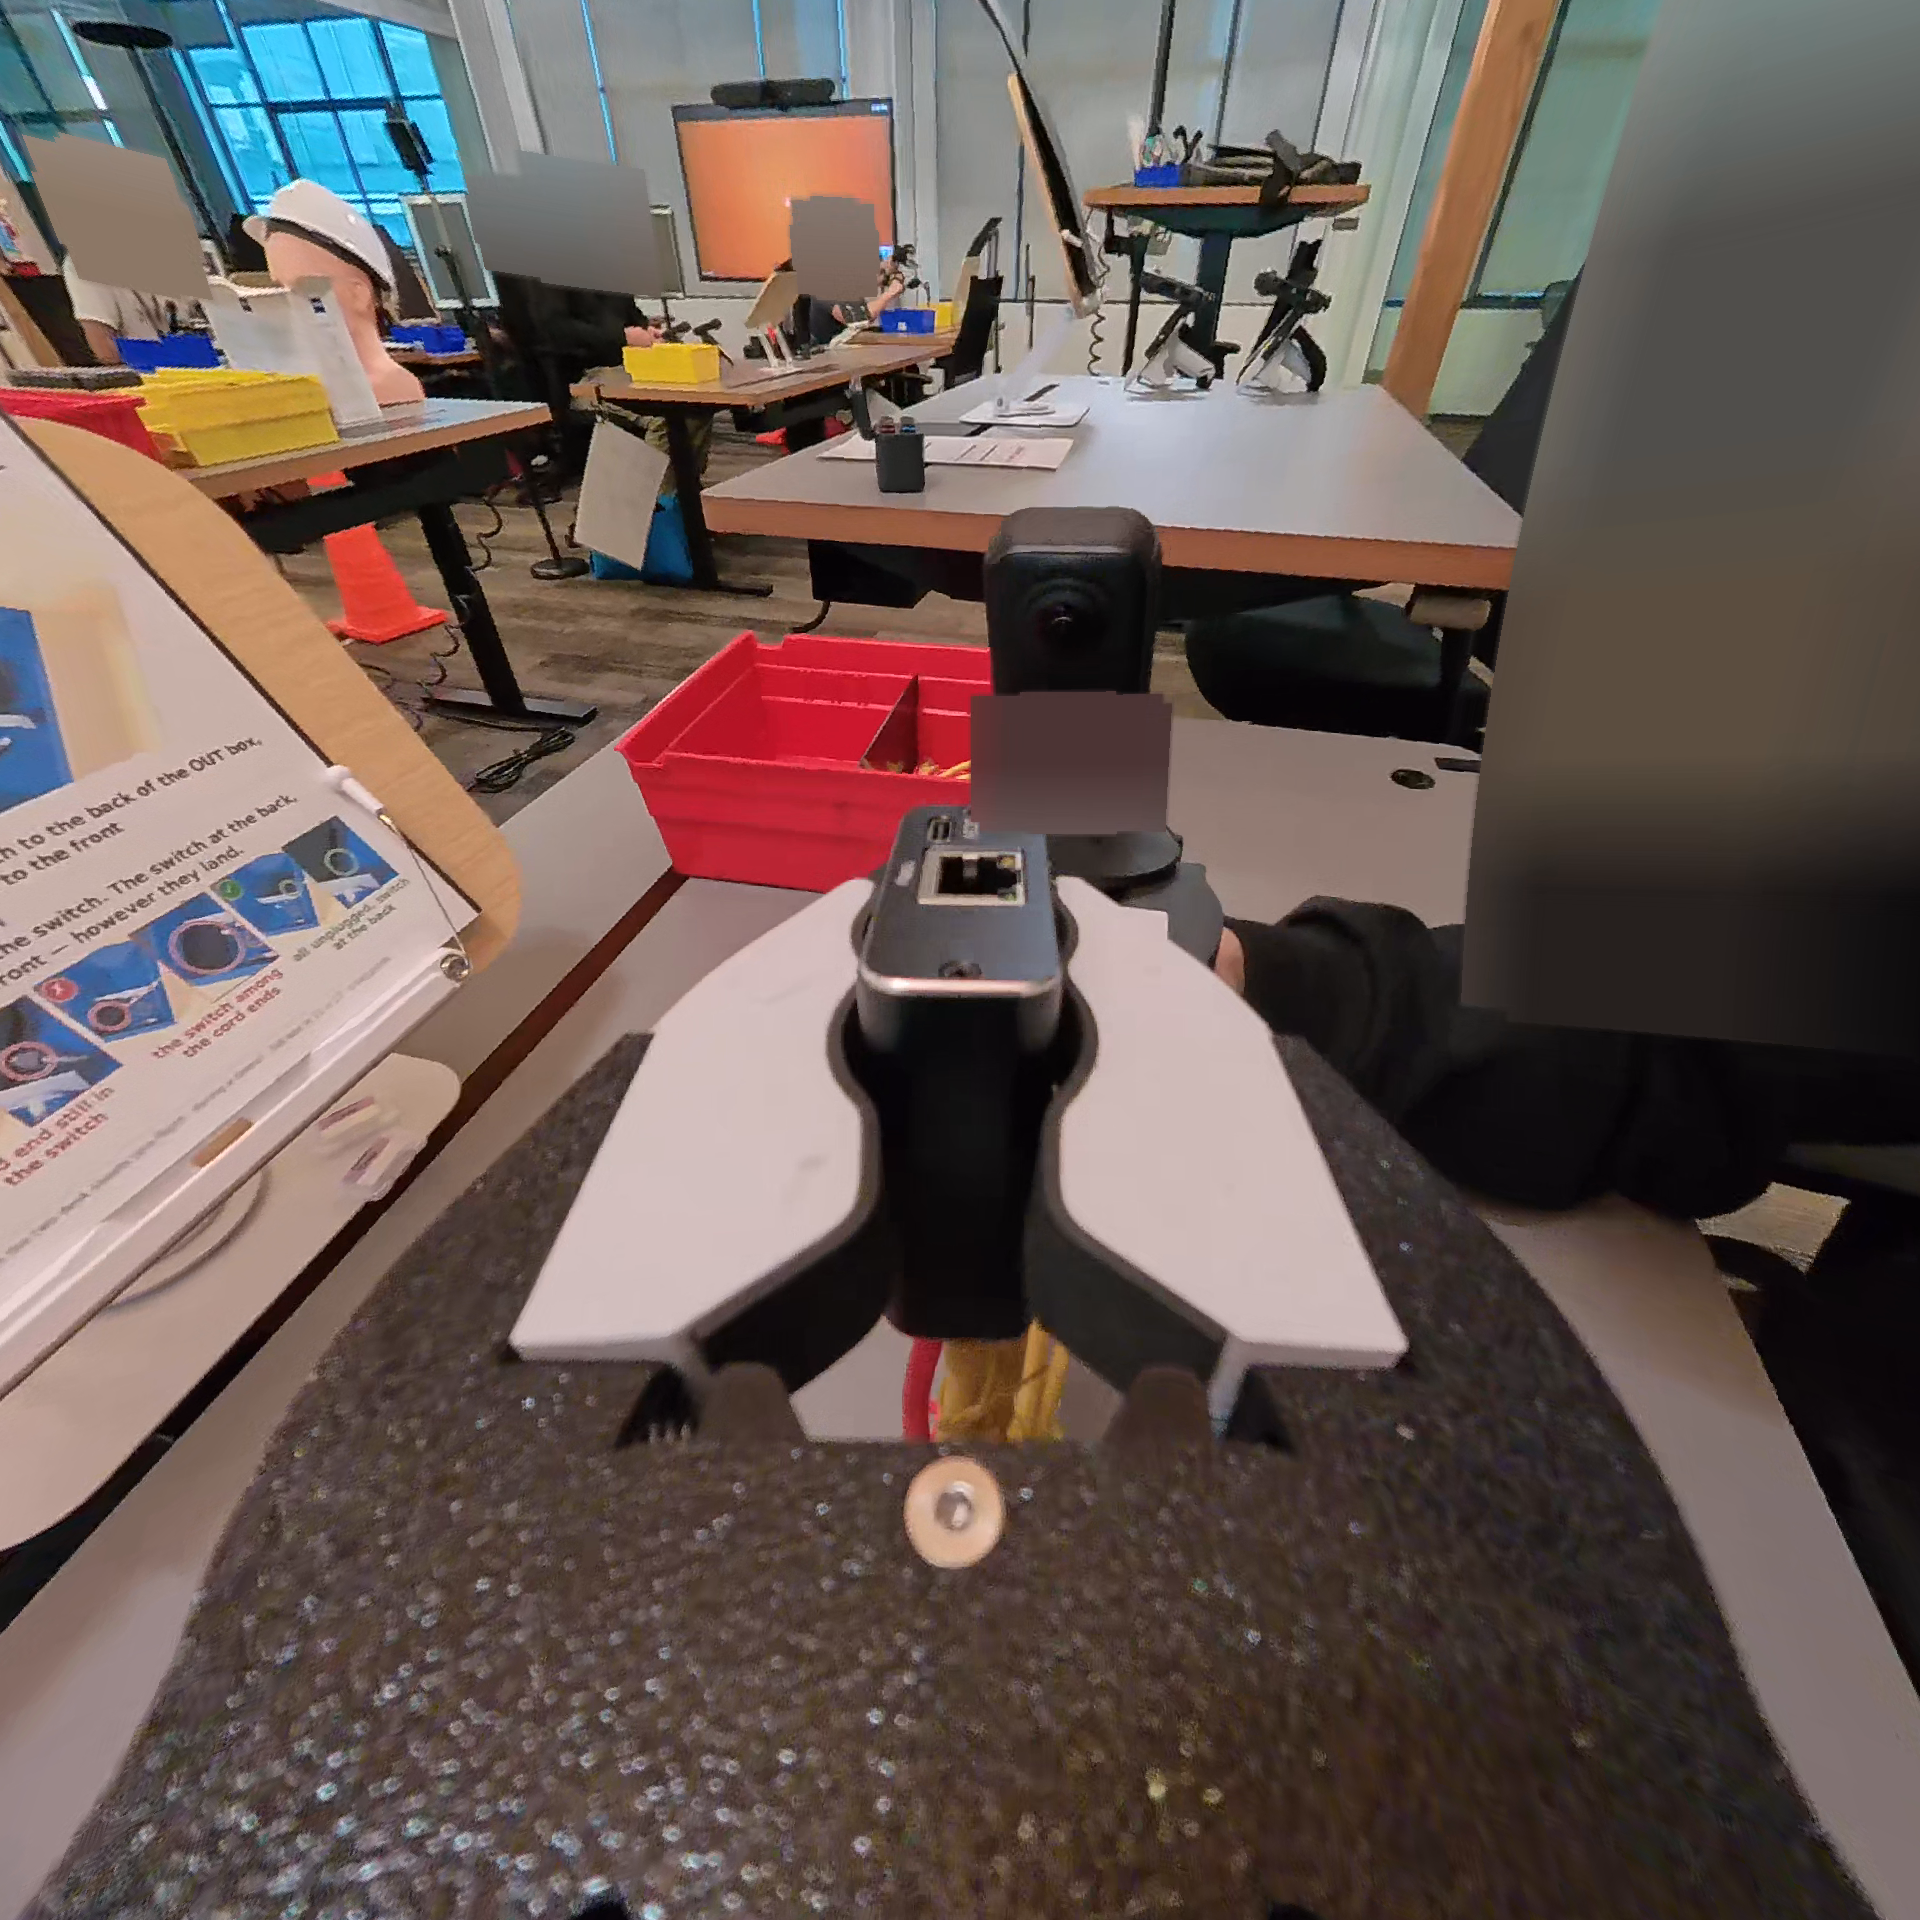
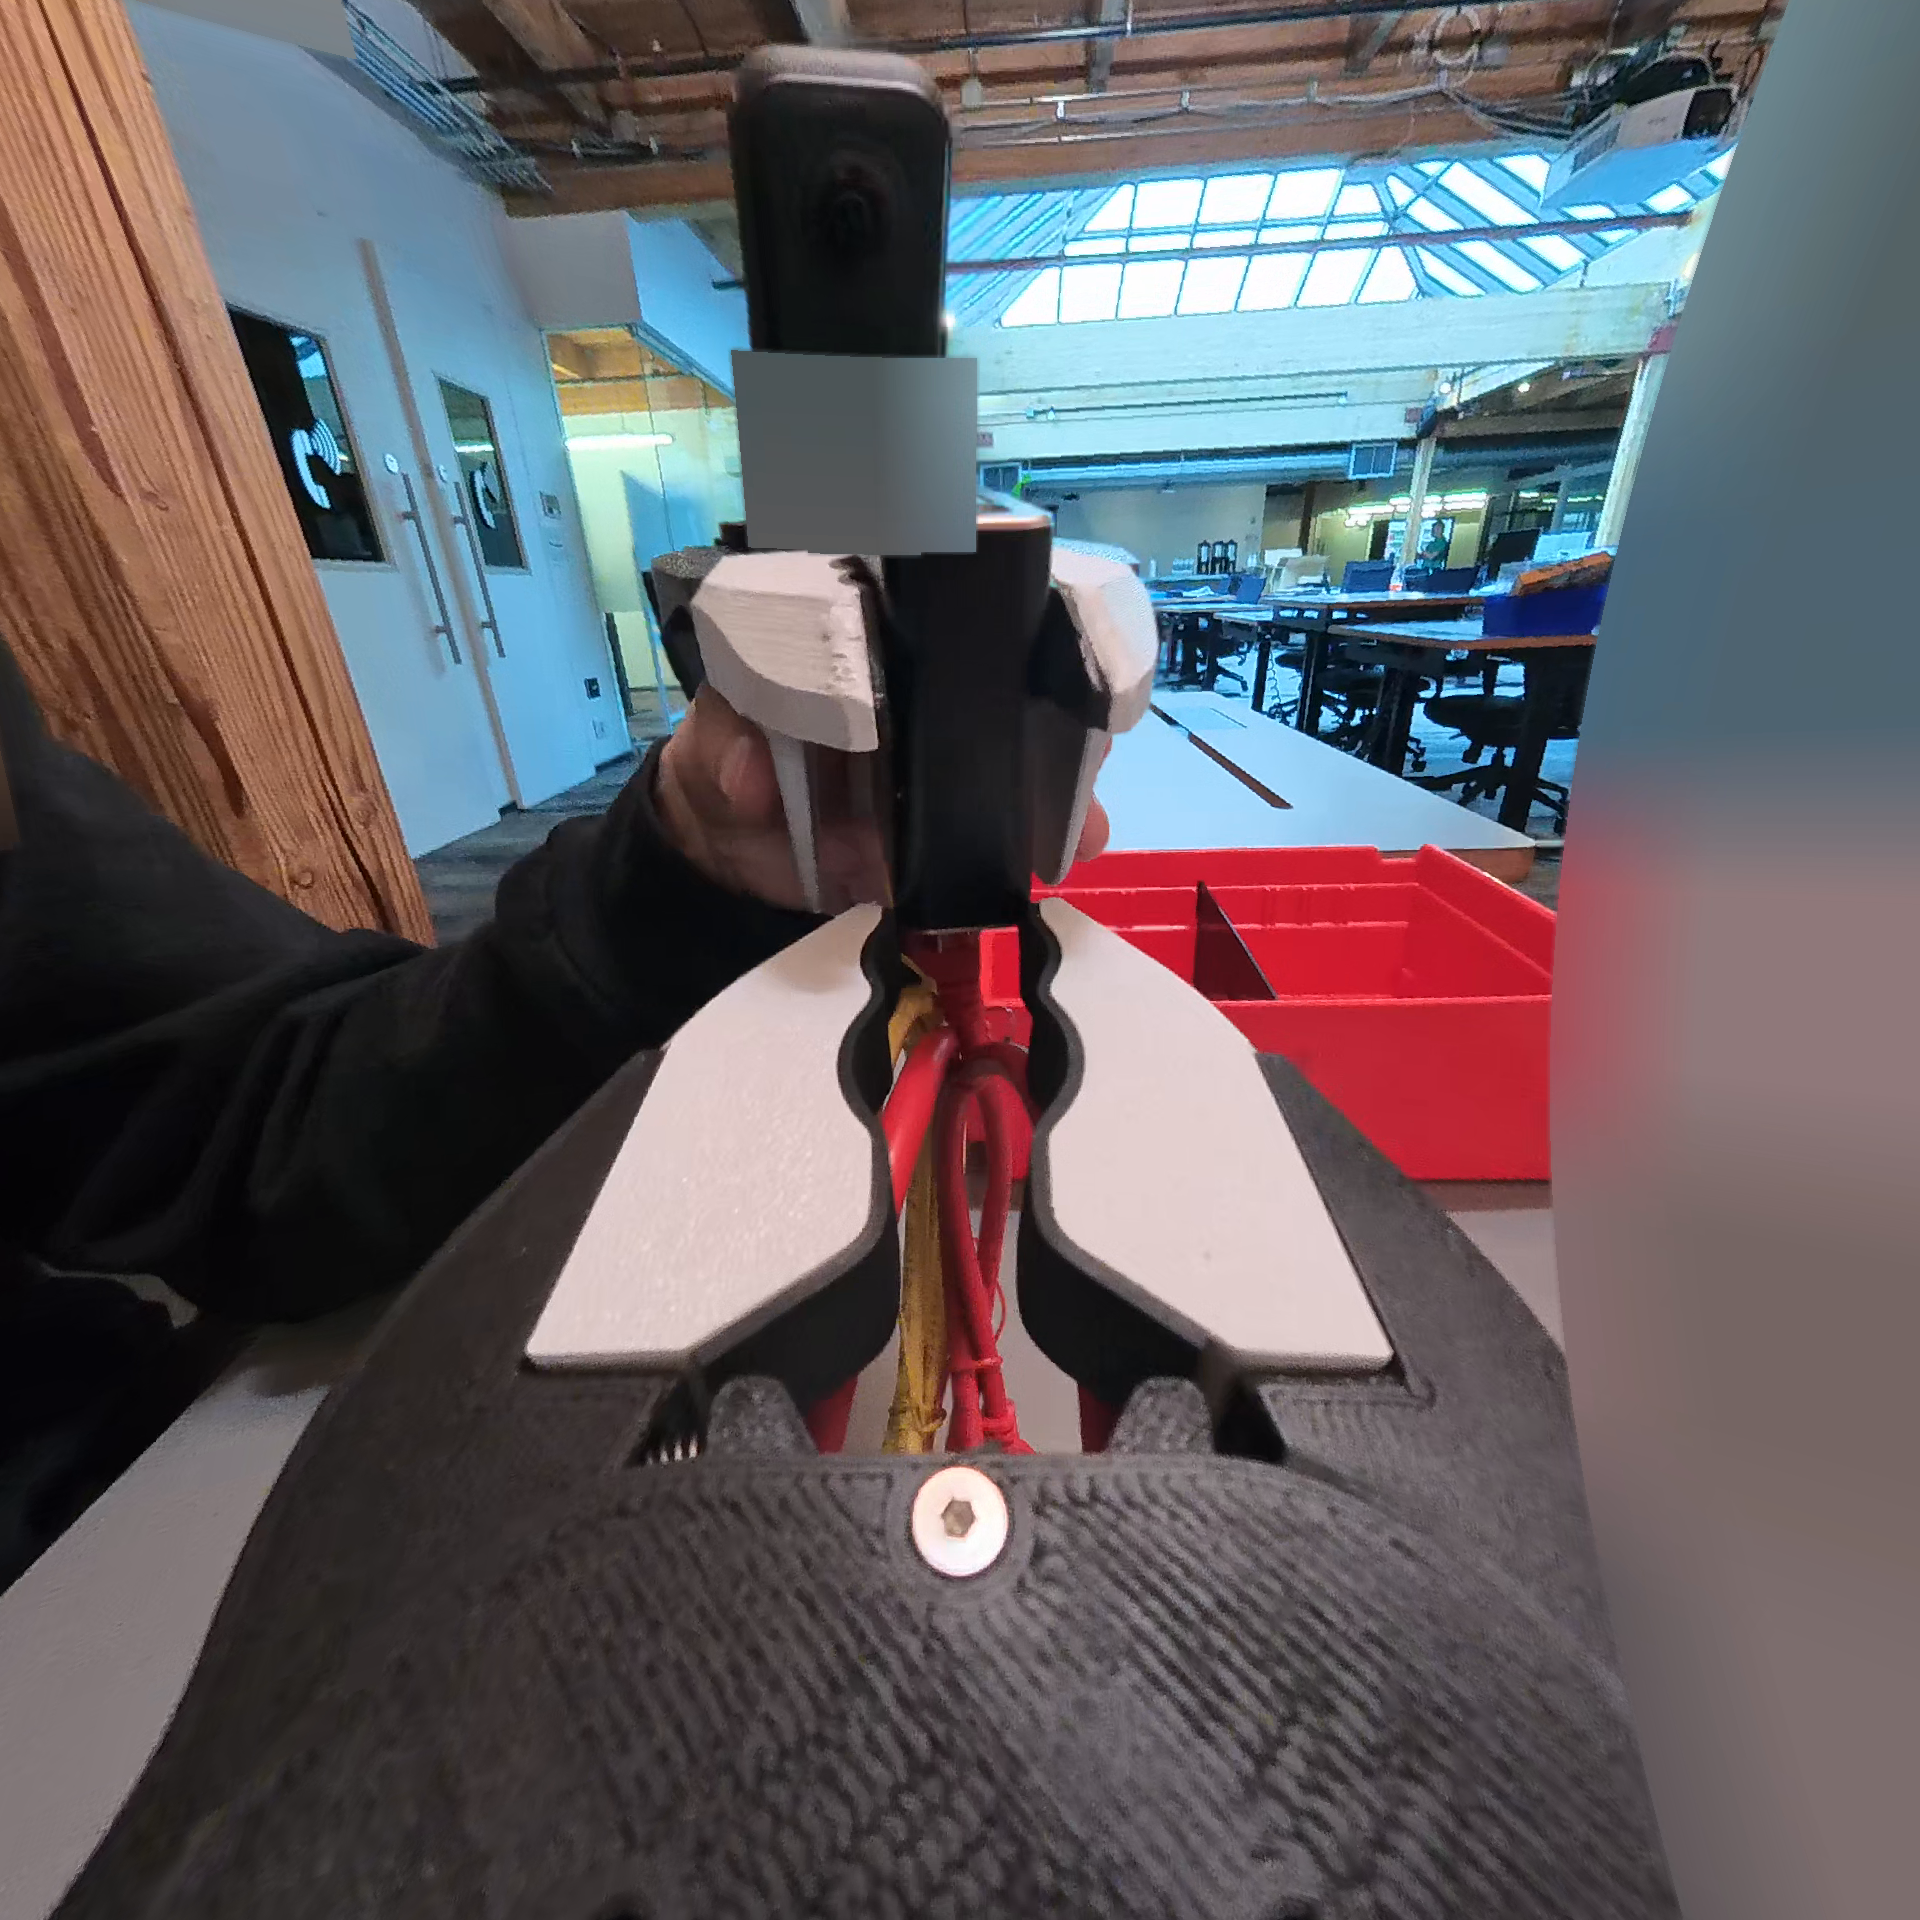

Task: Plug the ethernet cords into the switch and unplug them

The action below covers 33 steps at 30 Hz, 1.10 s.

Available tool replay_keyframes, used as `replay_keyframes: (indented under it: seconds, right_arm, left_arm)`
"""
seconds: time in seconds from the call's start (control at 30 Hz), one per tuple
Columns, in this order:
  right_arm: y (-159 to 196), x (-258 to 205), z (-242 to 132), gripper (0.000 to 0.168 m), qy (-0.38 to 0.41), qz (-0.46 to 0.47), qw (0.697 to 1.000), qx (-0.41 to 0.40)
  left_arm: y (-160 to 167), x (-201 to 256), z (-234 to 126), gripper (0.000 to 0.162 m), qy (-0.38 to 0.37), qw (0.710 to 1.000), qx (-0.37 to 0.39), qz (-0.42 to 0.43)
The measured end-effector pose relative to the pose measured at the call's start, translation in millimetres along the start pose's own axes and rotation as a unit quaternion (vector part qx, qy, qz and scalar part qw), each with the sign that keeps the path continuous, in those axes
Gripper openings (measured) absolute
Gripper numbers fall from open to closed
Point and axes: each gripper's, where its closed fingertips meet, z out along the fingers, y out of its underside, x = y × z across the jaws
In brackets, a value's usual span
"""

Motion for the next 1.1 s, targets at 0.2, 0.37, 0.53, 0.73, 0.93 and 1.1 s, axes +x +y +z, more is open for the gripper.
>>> replay_keyframes:
  seconds: [0.2, 0.37, 0.53, 0.73, 0.93, 1.1]
  right_arm:
    - [1, 5, 0, 0.024, 0.015, -0.011, 1.000, 0.005]
    - [-1, 4, 1, 0.023, 0.017, -0.019, 1.000, 0.009]
    - [7, 9, -2, 0.022, 0.003, 0.009, 1.000, 0.013]
    - [5, 10, -2, 0.014, 0.003, 0.033, 0.999, 0.018]
    - [-3, 4, -4, 0.014, -0.002, 0.016, 1.000, 0.014]
    - [4, 8, -2, 0.015, -0.007, 0.062, 0.998, 0.025]
  left_arm:
    - [1, -5, 3, 0.027, -0.019, 1.000, -0.007, -0.013]
    - [-2, -4, 0, 0.027, -0.002, 1.000, 0.012, -0.023]
    - [8, -8, 4, 0.027, -0.013, 1.000, -0.014, -0.021]
    - [1, -20, -2, 0.027, -0.011, 0.995, 0.038, -0.094]
    - [-6, -10, 1, 0.027, -0.022, 0.999, 0.030, -0.024]
    - [-3, -13, 6, 0.027, -0.024, 0.999, 0.032, -0.030]
